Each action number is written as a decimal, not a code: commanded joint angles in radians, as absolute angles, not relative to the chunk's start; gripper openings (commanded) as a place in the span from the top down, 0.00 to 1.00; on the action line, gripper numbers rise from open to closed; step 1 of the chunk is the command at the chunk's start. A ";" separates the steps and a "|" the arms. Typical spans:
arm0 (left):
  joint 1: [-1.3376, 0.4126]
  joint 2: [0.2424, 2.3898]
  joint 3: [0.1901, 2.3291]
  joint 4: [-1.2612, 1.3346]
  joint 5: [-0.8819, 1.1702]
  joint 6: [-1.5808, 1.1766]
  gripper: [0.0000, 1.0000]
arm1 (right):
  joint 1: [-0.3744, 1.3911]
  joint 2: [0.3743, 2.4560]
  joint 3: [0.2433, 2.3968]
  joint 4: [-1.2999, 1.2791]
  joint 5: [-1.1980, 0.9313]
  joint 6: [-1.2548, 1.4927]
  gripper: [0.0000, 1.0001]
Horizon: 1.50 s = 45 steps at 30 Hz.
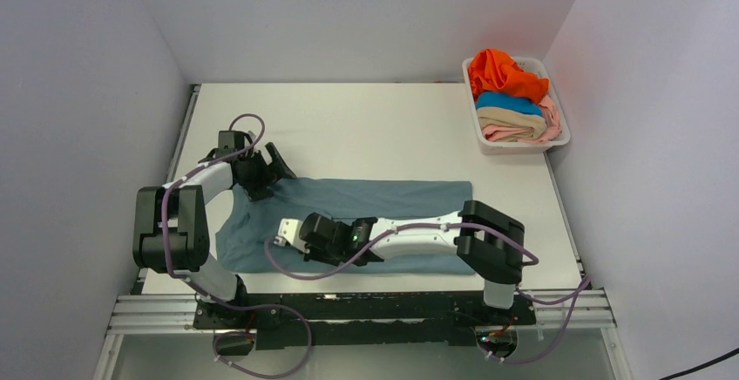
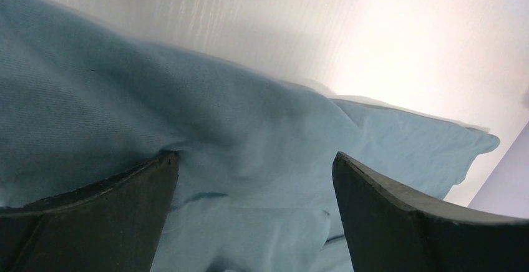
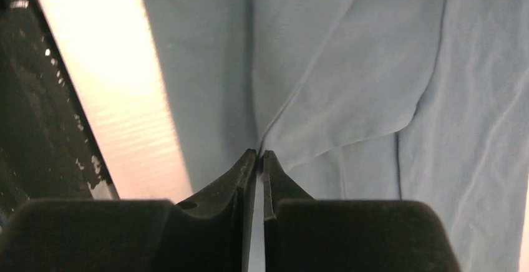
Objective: Fold and stack the t-shirts
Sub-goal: Fold the other side of the tshirt into a rectangle
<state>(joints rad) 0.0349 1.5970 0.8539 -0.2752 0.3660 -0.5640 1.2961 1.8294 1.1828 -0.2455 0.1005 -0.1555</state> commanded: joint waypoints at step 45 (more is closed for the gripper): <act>0.047 1.703 0.912 -0.317 0.349 -0.503 0.01 | 1.229 2.047 1.351 0.210 -0.464 0.147 0.00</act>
